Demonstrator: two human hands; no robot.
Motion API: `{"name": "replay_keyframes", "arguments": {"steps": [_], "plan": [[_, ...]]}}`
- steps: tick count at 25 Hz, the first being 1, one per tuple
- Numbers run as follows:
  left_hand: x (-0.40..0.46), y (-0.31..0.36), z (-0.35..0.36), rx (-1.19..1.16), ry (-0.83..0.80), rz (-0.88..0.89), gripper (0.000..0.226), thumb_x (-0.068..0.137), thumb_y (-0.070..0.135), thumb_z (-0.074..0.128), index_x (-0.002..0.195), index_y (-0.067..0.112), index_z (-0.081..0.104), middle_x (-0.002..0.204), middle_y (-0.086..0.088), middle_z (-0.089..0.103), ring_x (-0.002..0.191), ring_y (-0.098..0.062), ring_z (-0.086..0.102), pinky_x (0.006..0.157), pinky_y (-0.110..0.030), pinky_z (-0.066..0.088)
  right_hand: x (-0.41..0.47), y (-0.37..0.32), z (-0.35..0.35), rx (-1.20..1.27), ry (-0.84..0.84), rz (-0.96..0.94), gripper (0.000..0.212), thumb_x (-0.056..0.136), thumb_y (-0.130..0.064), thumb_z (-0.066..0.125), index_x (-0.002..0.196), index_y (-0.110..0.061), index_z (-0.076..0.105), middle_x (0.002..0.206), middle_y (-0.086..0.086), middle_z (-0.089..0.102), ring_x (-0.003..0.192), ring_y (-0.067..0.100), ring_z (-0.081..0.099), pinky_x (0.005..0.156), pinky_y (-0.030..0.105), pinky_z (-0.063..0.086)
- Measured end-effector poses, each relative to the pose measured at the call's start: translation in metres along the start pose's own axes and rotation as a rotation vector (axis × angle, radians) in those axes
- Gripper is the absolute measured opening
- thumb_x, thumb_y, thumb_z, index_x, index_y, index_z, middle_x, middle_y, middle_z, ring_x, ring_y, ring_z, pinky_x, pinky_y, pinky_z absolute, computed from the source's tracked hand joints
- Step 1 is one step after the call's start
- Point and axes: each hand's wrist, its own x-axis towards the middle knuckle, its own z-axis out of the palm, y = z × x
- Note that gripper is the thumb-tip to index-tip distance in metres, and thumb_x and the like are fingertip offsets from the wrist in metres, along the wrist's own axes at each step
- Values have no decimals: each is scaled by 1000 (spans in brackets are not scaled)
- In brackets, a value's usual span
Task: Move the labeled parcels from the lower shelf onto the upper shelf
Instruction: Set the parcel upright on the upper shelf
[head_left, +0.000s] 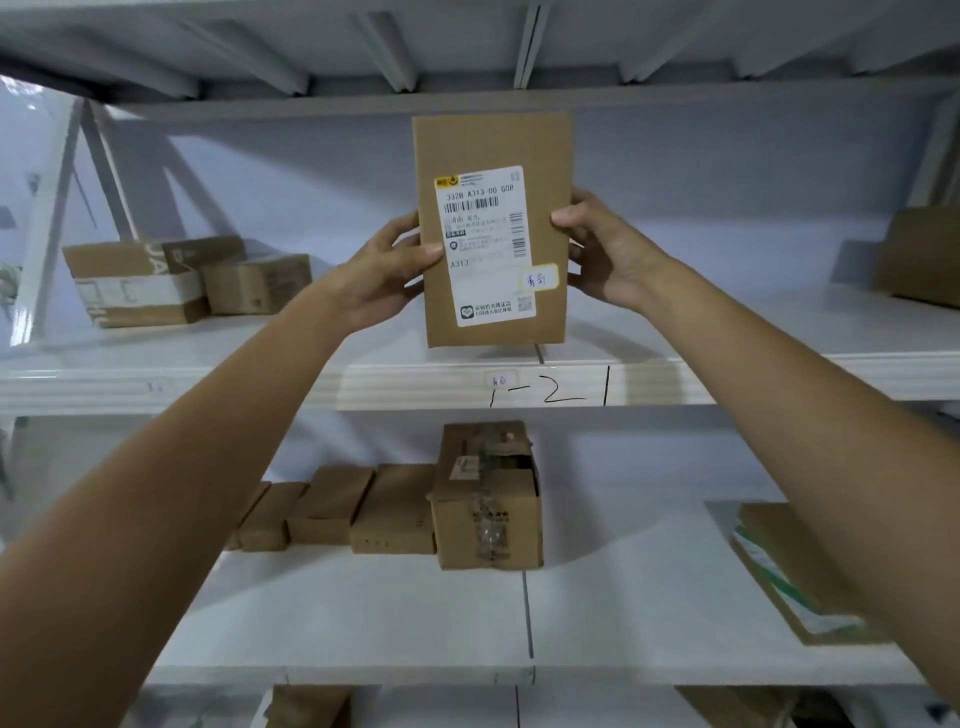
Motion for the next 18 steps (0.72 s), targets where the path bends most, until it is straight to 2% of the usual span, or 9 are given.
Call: {"name": "replay_keyframes", "arguments": {"steps": [2,4,7,10,12,15,16,18], "plan": [[11,-13,-7,-44,-3,-12,67,59,12,82,118,27,56,118,0,66,109,-16,65,93,-29,48,7,11,-3,0,12,12,57,62,-27,73,117,-32,58,65,-20,69,56,-4,64,59,21,55],[21,-24,-13,-59,-10,-21,52,67,7,73,111,30,58,113,4,68,105,-13,67,88,-26,50,13,21,-6,1,35,18,63,59,-28,75,120,-32,58,74,-18,73,64,-2,68,63,22,56],[26,-32,-20,-52,-42,-28,57,61,10,76,112,31,59,113,5,69,106,-12,68,84,-25,53,16,32,-9,5,68,23,70,59,-25,76,127,-32,57,86,-15,76,76,2,71,69,24,56],[25,-39,-25,-53,-52,-25,56,68,5,74,115,30,58,112,5,69,104,-11,69,84,-25,53,16,38,-6,-10,80,23,68,64,-24,76,130,-31,57,99,-11,75,88,6,71,74,25,56],[23,-40,-27,-62,-66,-20,68,63,8,82,122,29,55,113,5,69,106,-12,69,87,-26,53,17,39,-7,-26,79,12,61,70,-21,74,128,-31,56,100,-10,75,90,6,70,74,24,55],[18,-40,-26,-52,-88,-21,106,47,18,95,141,24,47,118,4,67,112,-15,67,94,-30,52,17,38,-6,-33,75,19,56,78,-18,68,131,-30,55,98,-12,75,88,5,70,72,23,56],[16,-40,-25,-51,-87,-21,111,48,17,94,146,22,43,118,4,66,113,-15,66,96,-31,51,16,38,-5,-27,70,23,57,76,-18,69,130,-30,55,95,-13,76,84,4,71,70,22,56],[13,-37,-21,-58,-86,-25,118,40,22,100,145,24,44,119,4,66,114,-15,65,98,-32,50,14,38,-4,-20,70,25,62,68,-23,74,128,-28,55,89,-14,75,76,2,70,65,20,55]]}}
